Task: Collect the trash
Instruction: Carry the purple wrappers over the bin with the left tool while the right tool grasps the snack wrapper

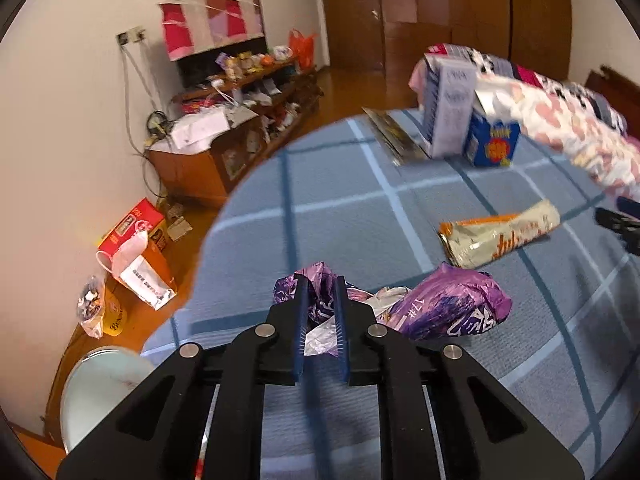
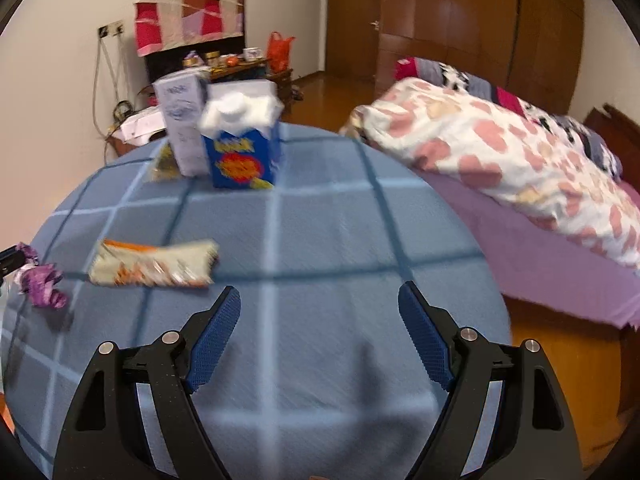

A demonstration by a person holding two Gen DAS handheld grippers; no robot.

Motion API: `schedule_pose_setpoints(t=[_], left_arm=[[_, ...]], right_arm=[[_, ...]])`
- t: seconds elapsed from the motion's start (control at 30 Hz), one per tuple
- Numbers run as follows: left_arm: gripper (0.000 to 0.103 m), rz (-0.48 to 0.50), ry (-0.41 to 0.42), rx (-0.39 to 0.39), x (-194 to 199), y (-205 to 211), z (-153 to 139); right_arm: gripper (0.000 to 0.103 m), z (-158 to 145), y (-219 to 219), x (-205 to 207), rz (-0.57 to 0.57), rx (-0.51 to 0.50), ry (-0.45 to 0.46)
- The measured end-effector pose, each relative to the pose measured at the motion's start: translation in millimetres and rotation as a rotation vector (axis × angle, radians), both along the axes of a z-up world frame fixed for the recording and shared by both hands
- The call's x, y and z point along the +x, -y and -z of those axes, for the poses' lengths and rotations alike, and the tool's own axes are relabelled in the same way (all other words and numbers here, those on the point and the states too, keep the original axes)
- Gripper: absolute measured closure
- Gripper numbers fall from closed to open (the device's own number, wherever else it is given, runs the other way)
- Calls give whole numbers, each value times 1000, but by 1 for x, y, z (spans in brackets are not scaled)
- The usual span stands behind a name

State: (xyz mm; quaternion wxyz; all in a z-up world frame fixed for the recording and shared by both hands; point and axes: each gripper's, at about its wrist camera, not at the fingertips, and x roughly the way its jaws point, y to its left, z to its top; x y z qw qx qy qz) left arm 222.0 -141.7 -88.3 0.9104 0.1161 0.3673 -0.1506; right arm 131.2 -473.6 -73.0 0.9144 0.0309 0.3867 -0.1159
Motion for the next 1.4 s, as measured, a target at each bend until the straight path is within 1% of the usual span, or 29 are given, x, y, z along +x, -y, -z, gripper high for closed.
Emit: schedule_pose_setpoints(t=[0.07, 0.2, 0.23, 0.33, 0.43, 0.57, 0.63, 0.73, 0.8, 0.83, 0.9, 1.03, 1.1, 1.17, 1.2, 1.27, 1.4], left_arm=[[91, -18, 6, -14, -3, -10, -6], [91, -44, 10, -16, -14, -30, -8], [91, -48, 8, -14, -15, -34, -7], [91, -69, -7, -23, -17, -49, -3], [91, -81, -7, -35, -21, -64, -2], [91, -93, 8, -34, -31, -83, -5], [91, -107, 18, -35, -35, -92, -7], [91, -133, 27, -32, -44, -104, -8], [91, -148, 28, -29, -51, -111, -6], [91, -155, 28, -27, -54, -115, -5], [91, -161, 25, -27, -59, -122, -3], [91, -174, 20, -27, -68, -136, 0], [91, -179, 17, -30, -72, -142, 2], [91, -184, 17, -34, -75, -146, 3], [91, -186, 18, -36, -77, -148, 3], [91, -190, 20, -40, -82, -151, 3], [91, -196, 29, -36, -91, -159, 0]], right_arm=[[23, 1, -16, 27, -32, -28, -23], [23, 11, -24, 69, -18, -45, -52], [23, 17, -23, 82, -4, -55, -76], [23, 29, -22, 89, -3, -47, -139], [23, 34, -28, 68, -25, -20, -179], [23, 30, -49, 20, -111, 32, -184], [23, 25, -60, -1, -134, 51, -161], [23, 14, -72, -21, -141, 75, -92], [23, 7, -84, -27, -156, 92, -47], [23, 7, -89, -26, -171, 92, -41], [23, 7, -98, -22, -201, 78, -54], [24, 20, -108, -7, -231, 47, -112], [34, 24, -110, -5, -238, 44, -130], [67, 31, -112, -3, -257, 61, -162], [68, 32, -114, -4, -268, 63, -164], [82, 31, -119, -8, -284, 67, -159], [86, 25, -138, -17, -321, 86, -120]])
